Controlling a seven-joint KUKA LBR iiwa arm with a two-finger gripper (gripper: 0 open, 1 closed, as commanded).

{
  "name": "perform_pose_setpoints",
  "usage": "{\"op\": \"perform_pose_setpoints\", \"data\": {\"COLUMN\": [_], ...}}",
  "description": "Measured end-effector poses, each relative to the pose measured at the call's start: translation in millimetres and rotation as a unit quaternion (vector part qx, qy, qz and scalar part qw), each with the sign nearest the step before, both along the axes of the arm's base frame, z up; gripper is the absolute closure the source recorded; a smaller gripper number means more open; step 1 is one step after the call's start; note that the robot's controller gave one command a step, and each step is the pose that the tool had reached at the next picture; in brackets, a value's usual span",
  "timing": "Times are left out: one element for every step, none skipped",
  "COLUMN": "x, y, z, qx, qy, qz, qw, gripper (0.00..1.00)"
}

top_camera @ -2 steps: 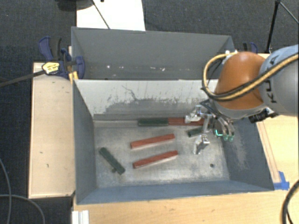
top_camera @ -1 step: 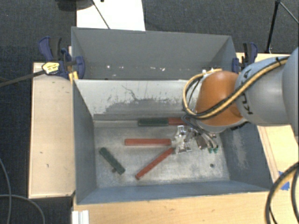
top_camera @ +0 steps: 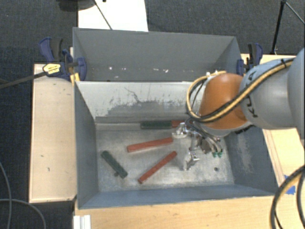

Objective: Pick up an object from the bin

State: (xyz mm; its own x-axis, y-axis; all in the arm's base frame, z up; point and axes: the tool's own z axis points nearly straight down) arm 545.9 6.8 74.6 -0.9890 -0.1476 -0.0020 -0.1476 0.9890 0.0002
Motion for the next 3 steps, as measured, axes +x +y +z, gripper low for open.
{"op": "perform_pose_setpoints", "data": {"x": [0.0,20.3,17.3], "y": [0.0,58.0,57.5], "z": [-0.1,0.4,-2.2], "qx": [0.0,0.001,0.001], "qy": [0.0,-0.0079,-0.0033], "qz": [0.0,0.045,0.045], "qw": [1.0,0.999,0.999], "gripper": [0.0,1.0,0.0]}}
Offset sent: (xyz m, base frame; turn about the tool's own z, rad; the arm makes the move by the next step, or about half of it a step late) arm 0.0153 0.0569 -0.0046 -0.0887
